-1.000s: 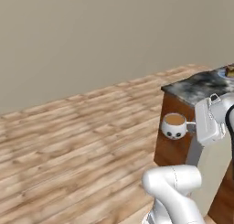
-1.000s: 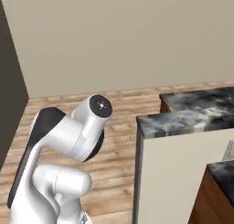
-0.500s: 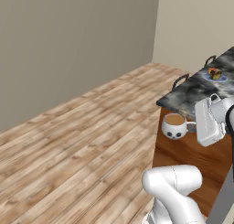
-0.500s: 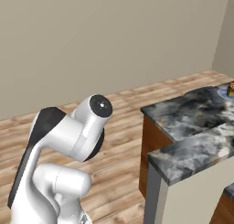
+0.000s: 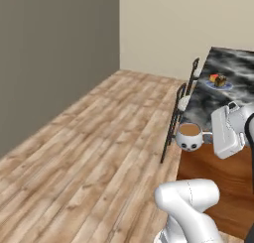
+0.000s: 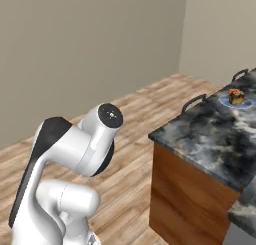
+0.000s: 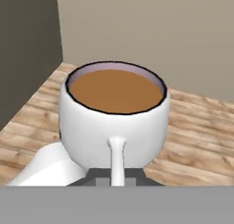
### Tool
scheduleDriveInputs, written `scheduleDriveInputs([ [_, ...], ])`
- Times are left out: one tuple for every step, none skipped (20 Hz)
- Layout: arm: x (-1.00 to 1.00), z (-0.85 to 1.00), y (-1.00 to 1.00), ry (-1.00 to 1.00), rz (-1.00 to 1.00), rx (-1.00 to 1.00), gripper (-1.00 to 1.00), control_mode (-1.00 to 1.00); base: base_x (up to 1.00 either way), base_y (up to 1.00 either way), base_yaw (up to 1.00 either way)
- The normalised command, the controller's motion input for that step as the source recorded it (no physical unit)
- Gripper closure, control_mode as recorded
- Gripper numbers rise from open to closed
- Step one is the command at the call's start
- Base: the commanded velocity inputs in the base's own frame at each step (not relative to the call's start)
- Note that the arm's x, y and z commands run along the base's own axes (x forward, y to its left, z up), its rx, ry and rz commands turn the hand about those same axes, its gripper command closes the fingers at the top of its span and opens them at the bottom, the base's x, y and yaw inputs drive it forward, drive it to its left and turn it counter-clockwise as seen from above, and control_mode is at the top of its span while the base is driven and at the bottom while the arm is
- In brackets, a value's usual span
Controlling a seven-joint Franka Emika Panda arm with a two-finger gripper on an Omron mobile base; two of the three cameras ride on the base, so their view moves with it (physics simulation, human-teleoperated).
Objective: Pick up the brewed coffee from the coffee machine and place it next to the breakfast plate on the dining counter.
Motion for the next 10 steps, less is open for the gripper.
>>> scheduleDriveInputs([
  [0.00,0.00,0.00,0.00,0.00,0.00,1.00,1.00,1.00,0.74,-0.53],
  [0.00,0.00,0.00,0.00,0.00,0.00,1.00,1.00,1.00,0.74,-0.53],
  [0.00,0.00,0.00,0.00,0.00,0.00,1.00,1.00,1.00,0.74,-0.54],
  [0.00,0.00,0.00,0.00,0.00,0.00,1.00,1.00,1.00,0.74,-0.54],
  [0.00,0.00,0.00,0.00,0.00,0.00,1.00,1.00,0.99,0.74,-0.54],
  [0.00,0.00,0.00,0.00,0.00,0.00,1.00,1.00,0.98,0.75,-0.55],
  [0.00,0.00,0.00,0.00,0.00,0.00,1.00,1.00,0.97,0.75,-0.55],
  [0.00,0.00,0.00,0.00,0.00,0.00,1.00,1.00,0.97,0.75,-0.55],
  [0.00,0.00,0.00,0.00,0.00,0.00,1.00,1.00,0.97,0.75,-0.55],
  [0.00,0.00,0.00,0.00,0.00,0.00,1.00,1.00,0.96,0.76,-0.55],
])
